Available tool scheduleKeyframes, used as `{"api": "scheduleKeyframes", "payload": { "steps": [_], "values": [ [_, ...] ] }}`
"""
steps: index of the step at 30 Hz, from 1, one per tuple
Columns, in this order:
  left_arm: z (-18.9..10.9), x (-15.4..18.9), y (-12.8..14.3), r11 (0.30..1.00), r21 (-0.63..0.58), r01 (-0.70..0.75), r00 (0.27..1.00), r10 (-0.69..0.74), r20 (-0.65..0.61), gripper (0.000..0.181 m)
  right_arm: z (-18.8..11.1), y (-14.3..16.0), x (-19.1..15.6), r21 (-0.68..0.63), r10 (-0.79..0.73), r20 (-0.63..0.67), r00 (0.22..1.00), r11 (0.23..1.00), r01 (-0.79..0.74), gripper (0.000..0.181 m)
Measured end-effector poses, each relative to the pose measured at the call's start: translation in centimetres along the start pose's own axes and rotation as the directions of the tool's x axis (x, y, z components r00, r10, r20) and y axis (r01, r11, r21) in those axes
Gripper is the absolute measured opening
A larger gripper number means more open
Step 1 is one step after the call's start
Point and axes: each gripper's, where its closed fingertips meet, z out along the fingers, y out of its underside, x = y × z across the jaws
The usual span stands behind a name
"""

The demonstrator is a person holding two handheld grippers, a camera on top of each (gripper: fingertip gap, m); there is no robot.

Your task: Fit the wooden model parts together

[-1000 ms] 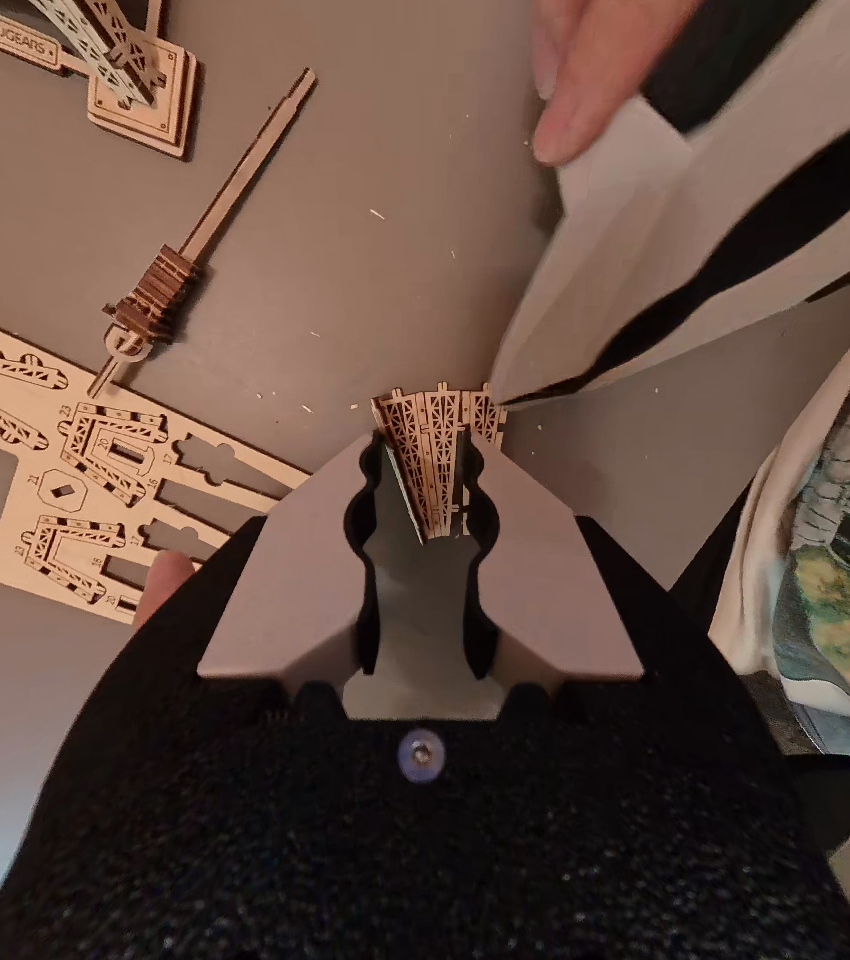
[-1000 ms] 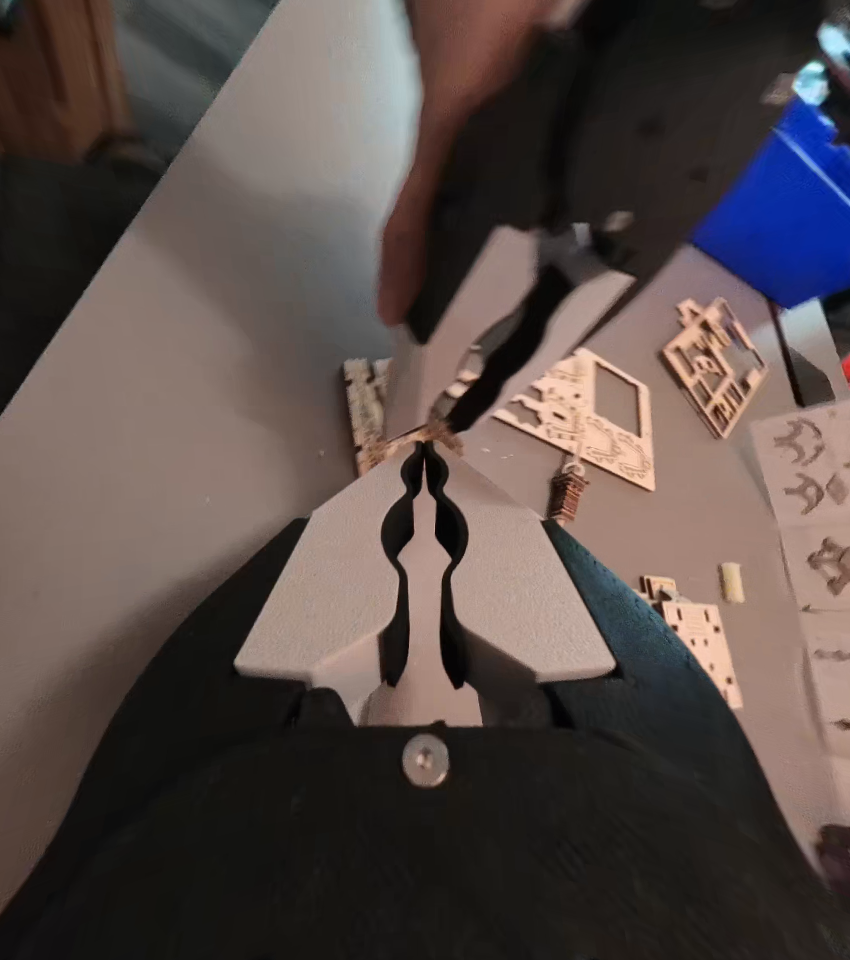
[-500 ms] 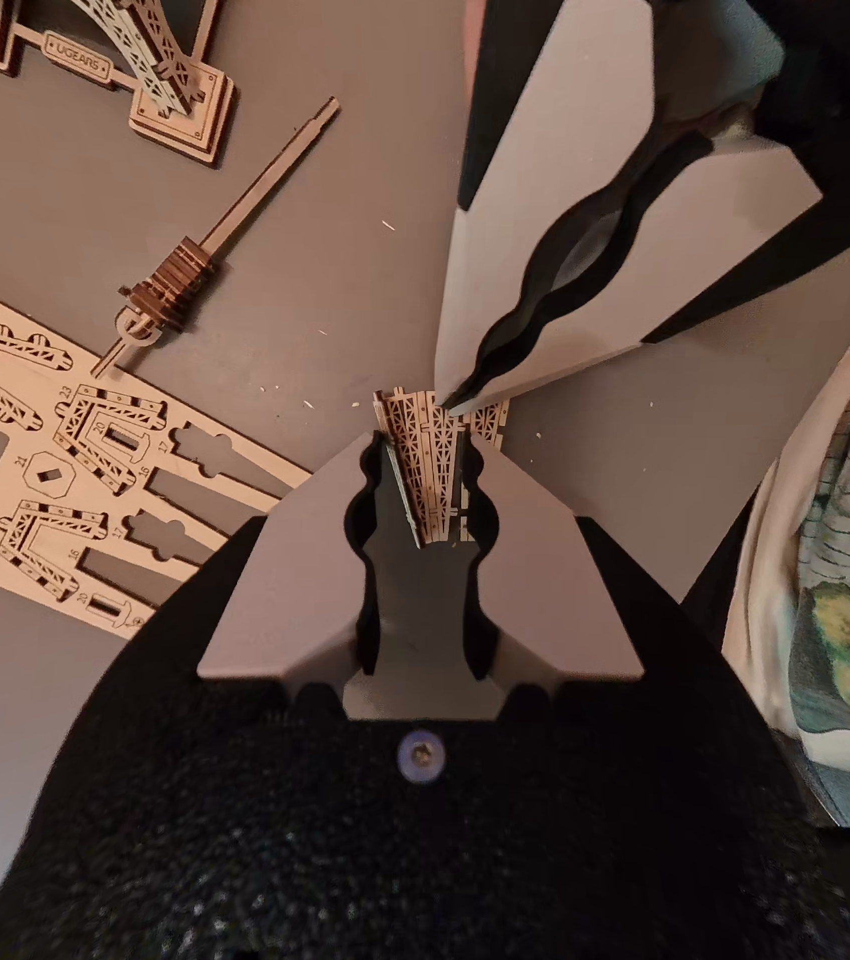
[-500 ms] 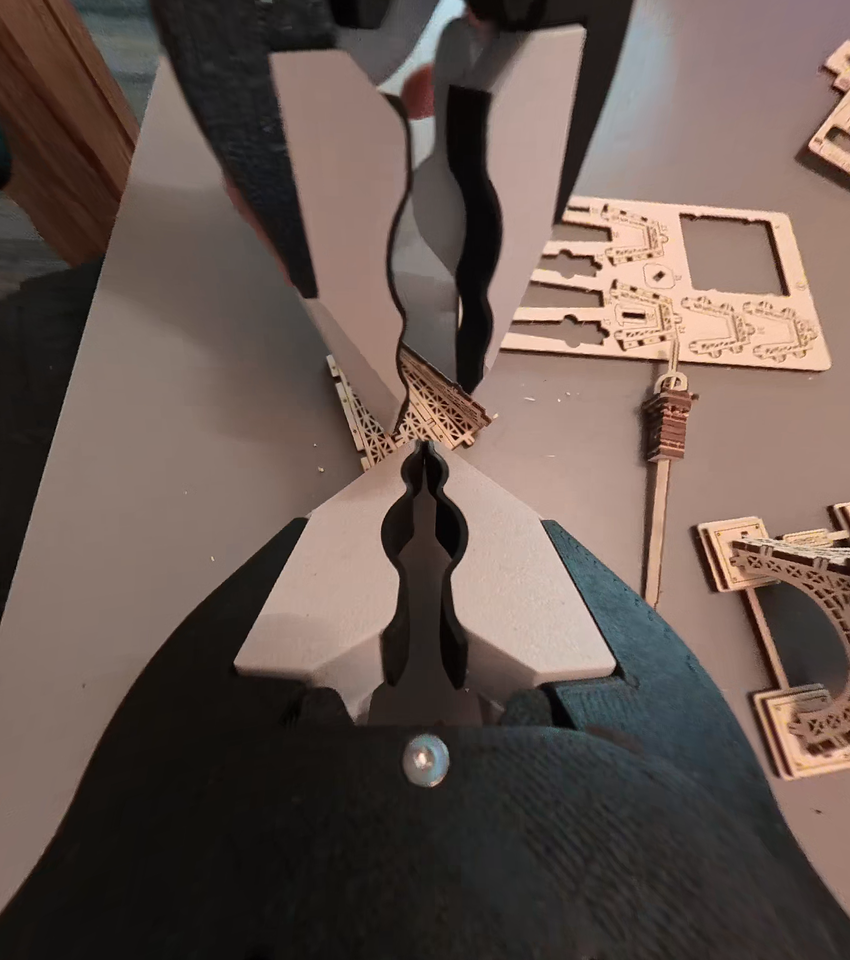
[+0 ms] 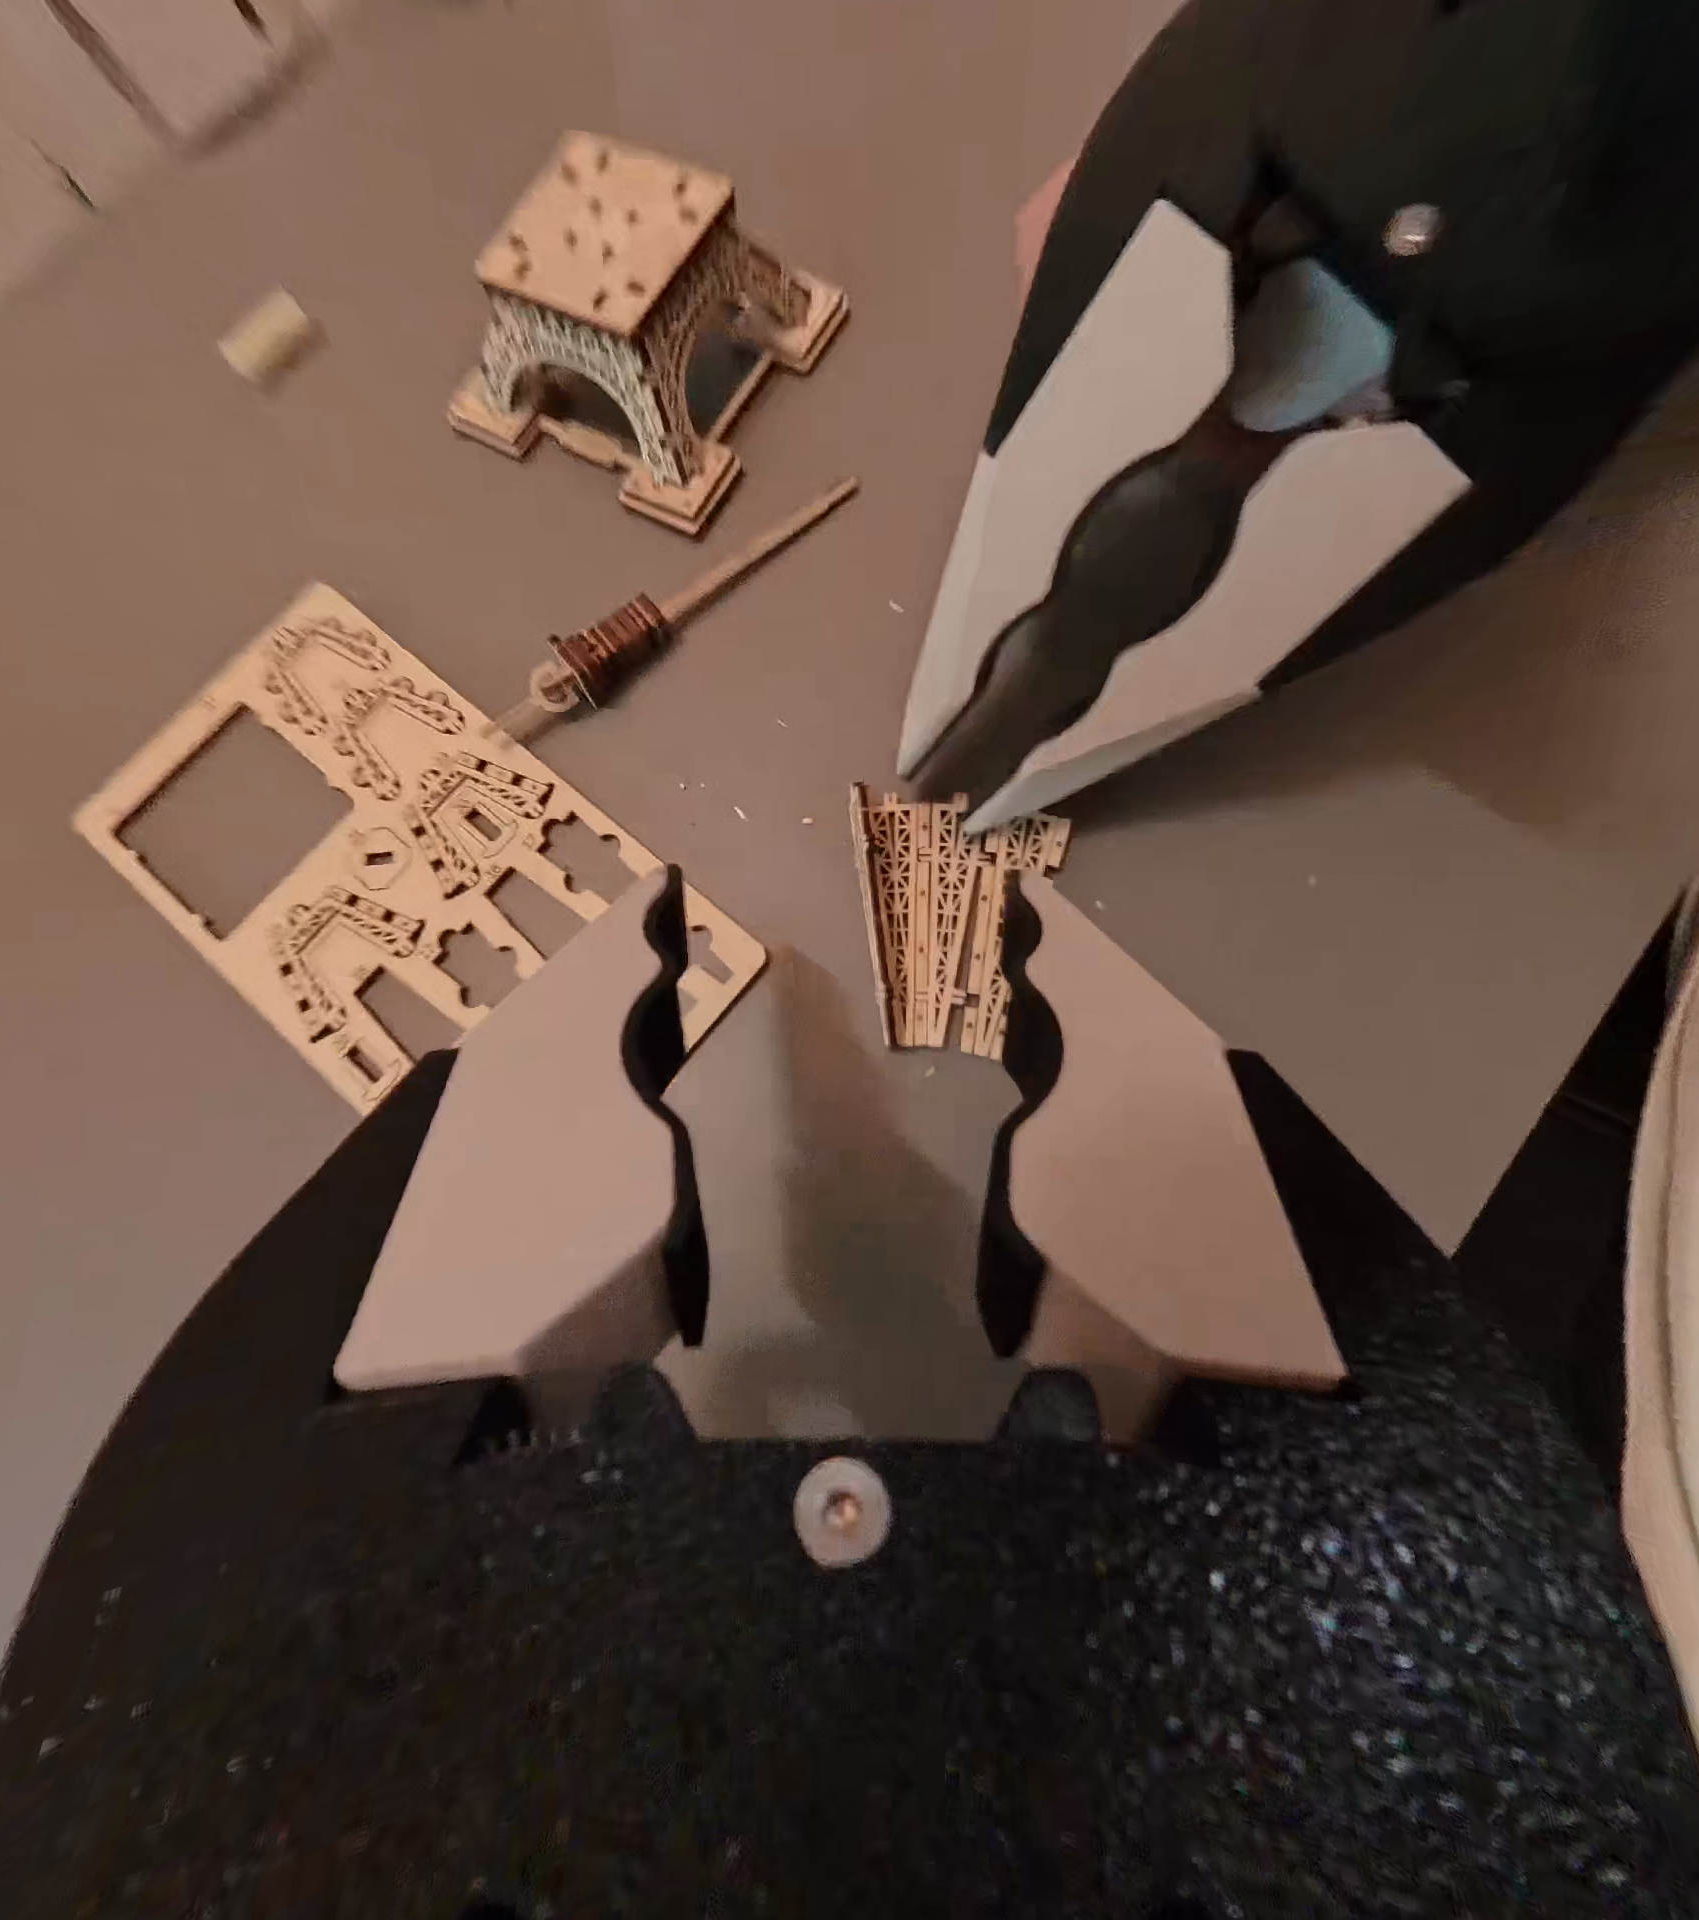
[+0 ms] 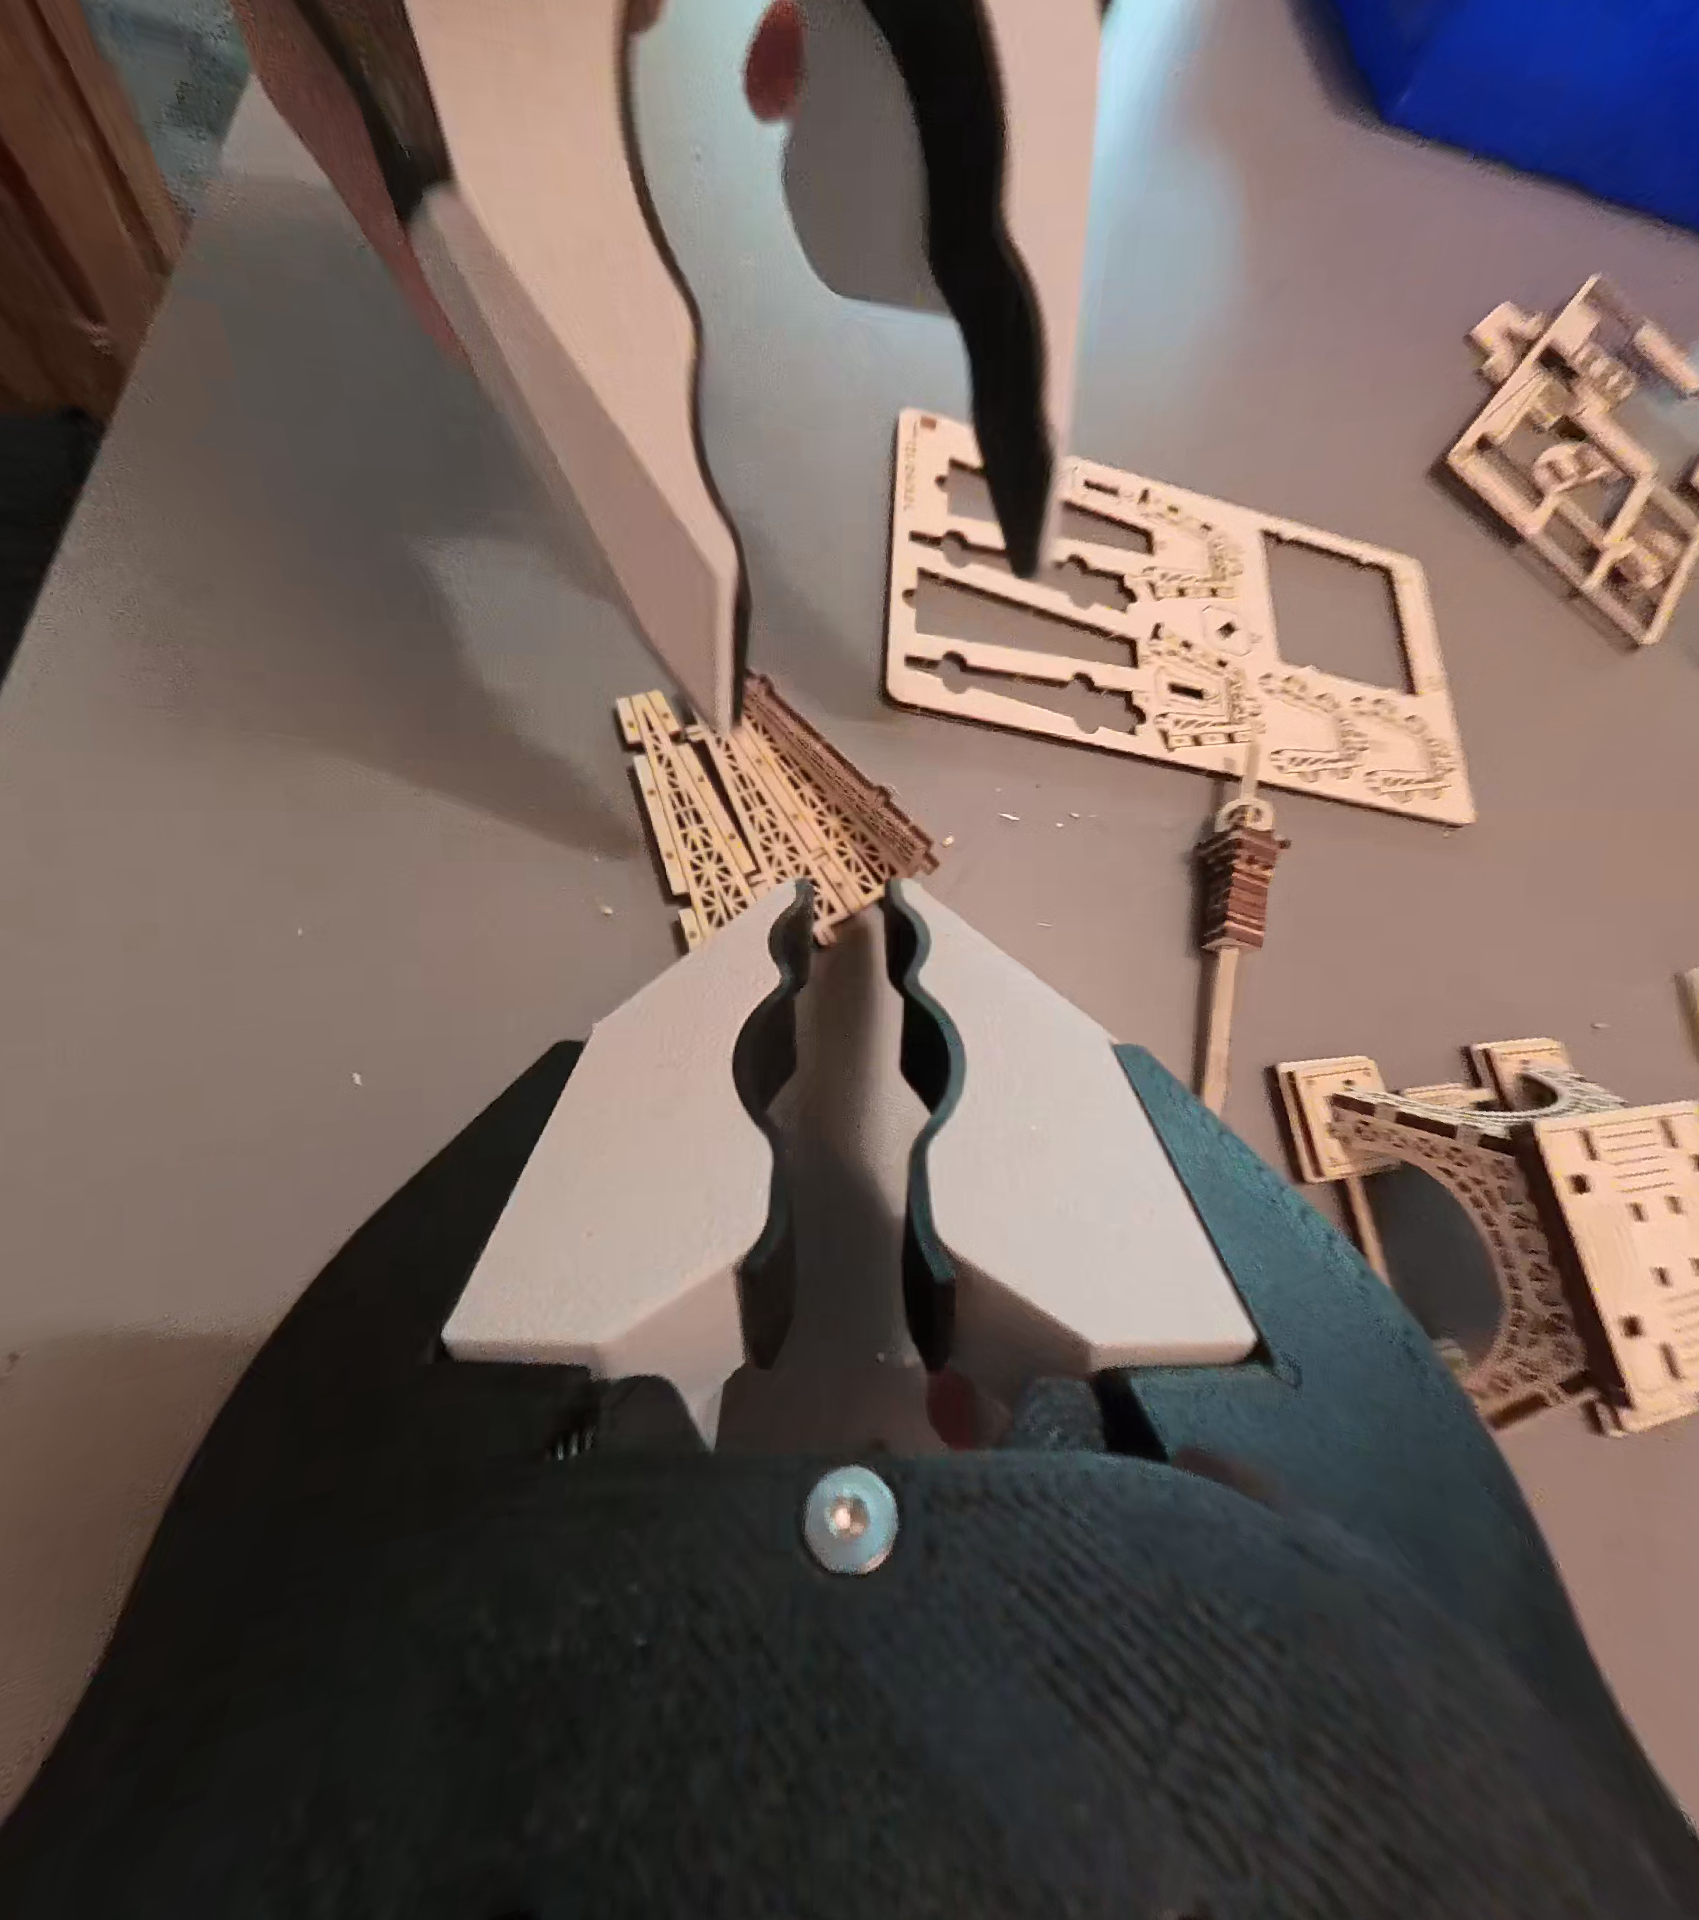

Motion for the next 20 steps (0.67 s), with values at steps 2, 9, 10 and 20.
{"api": "scheduleKeyframes", "payload": {
  "steps": [2,9,10,20],
  "values": [
    [-1.1,0.8,0.3,0.994,0.078,-0.077,0.997,0.075,0.03,0.049,-0.7,0.0,0.1,0.027,-0.047,-0.003,0.999,0.999,0.047,0.011],
    [1.1,3.4,2.4,0.945,-0.059,-0.32,0.933,0.326,0.155,0.03,-1.8,-1.2,-1.8,0.119,-0.143,0.125,0.982,0.984,0.129,0.017],
    [1.4,3.6,2.5,0.949,-0.064,-0.309,0.94,0.315,0.135,0.028,-1.7,-1.0,-2.0,0.106,-0.156,0.142,0.977,0.984,0.142,0.016],
    [2.3,3.7,2.4,0.97,-0.097,-0.221,0.972,0.227,0.056,0.016,-0.6,0.3,-2.6,0.046,-0.171,0.196,0.966,0.985,0.165,0.009]
  ]
}}
